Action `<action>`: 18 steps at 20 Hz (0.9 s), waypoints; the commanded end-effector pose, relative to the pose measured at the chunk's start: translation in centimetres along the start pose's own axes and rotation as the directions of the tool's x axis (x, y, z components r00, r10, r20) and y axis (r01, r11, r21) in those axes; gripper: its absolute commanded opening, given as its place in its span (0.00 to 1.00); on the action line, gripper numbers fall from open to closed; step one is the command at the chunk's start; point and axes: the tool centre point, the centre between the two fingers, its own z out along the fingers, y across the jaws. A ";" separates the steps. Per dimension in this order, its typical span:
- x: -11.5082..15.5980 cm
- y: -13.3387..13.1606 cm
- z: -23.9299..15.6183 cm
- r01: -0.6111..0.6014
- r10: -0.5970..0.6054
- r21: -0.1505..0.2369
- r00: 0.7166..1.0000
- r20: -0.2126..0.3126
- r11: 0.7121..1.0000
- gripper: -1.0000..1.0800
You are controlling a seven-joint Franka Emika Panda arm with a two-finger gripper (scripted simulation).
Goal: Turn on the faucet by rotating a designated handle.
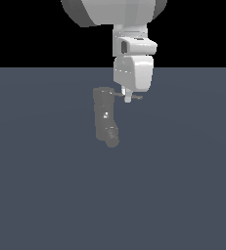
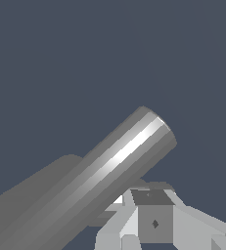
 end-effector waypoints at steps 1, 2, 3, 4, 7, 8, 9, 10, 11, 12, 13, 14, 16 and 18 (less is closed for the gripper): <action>1.0 -0.8 0.0 -0.004 0.004 0.005 1.000 -0.001 1.000 0.00; 1.3 -1.0 0.0 -0.005 0.005 0.005 1.000 -0.001 1.000 0.00; 1.6 -1.2 0.0 -0.006 0.006 0.005 1.000 -0.001 1.000 0.00; 1.9 -1.5 0.0 -0.007 0.007 0.005 1.000 -0.002 1.000 0.00; 2.8 -2.1 0.0 -0.010 0.010 0.005 1.000 -0.002 1.000 0.00; 3.0 -2.4 0.0 -0.011 0.011 0.005 1.000 -0.002 1.000 0.00; 3.3 -2.6 0.0 -0.012 0.012 0.005 1.000 -0.002 1.000 0.00; 3.6 -2.8 0.0 -0.013 0.013 0.005 1.000 -0.002 1.000 0.00; 3.9 -3.0 0.0 -0.014 0.014 0.005 1.000 -0.002 1.000 0.00; 4.2 -3.2 0.0 -0.015 0.015 0.005 1.000 -0.002 1.000 0.00; 4.5 -3.4 0.0 -0.016 0.016 0.005 1.000 -0.002 1.000 0.00; 4.8 -3.6 0.0 -0.017 0.017 0.005 1.000 -0.002 1.000 0.00; 5.3 -4.1 0.0 -0.018 0.019 0.005 1.000 -0.003 1.000 0.00; 5.9 -4.5 0.0 -0.020 0.020 0.005 1.000 -0.003 1.000 0.00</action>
